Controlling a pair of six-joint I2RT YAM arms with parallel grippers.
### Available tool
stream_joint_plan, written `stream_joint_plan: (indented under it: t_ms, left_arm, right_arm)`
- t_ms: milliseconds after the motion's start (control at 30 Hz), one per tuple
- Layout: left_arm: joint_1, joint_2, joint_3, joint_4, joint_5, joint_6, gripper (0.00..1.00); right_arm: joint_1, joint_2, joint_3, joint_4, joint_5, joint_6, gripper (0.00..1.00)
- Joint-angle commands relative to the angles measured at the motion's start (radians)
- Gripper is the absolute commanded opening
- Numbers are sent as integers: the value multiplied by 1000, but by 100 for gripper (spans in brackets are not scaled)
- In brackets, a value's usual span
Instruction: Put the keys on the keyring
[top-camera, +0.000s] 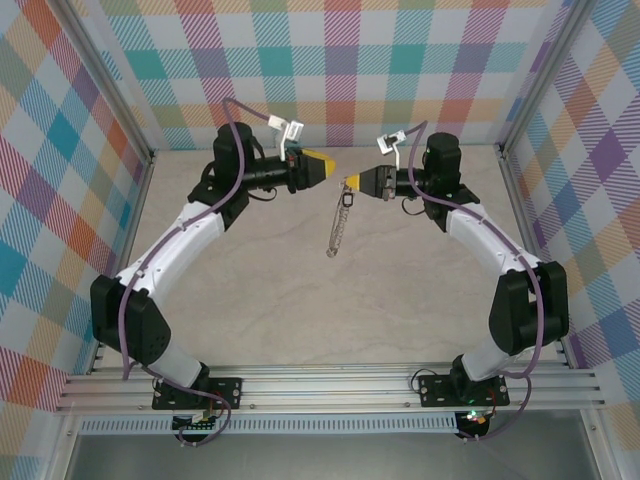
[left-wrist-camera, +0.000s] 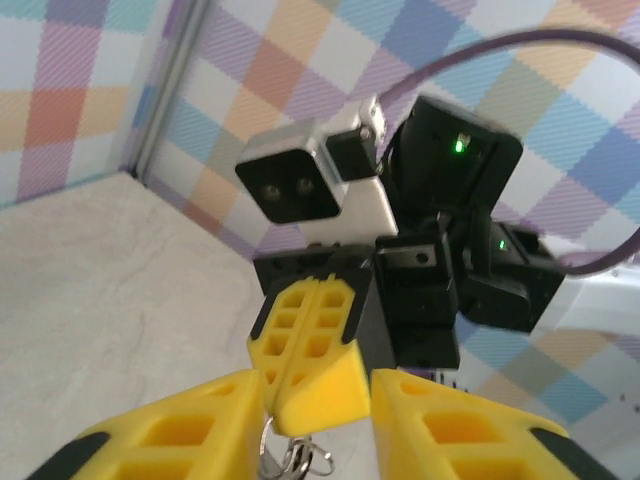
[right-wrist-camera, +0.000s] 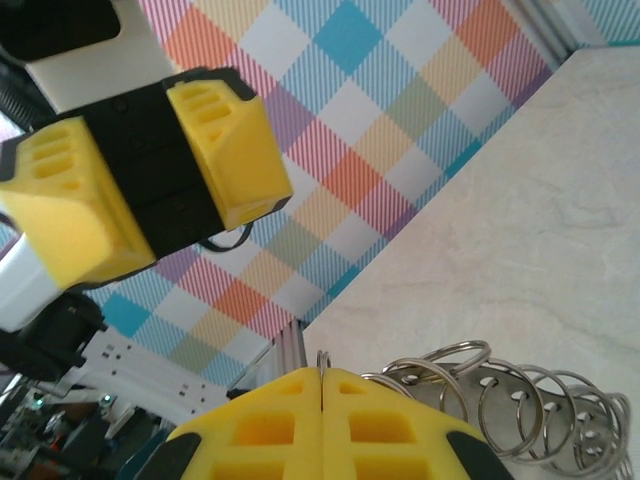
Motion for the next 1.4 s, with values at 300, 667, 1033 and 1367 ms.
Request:
stream_joint_plan:
  t_ms: [300,667,1033,1367]
  left_arm:
    - [8,82,105,-196,163,117,25]
    - [-10,113,111,-188,167,111,25]
    - [-35,123,115,-182,184,111,24]
    - [-44,122,105,-183,192,112,17]
  right_arm:
    - [-3,6,37,-2,-84,-34,0]
    - [-3,8,34,24,-77,-18,0]
    - [-3,12,34,42,-71,-4,0]
    - [-3,14,34,41,-64,-6,0]
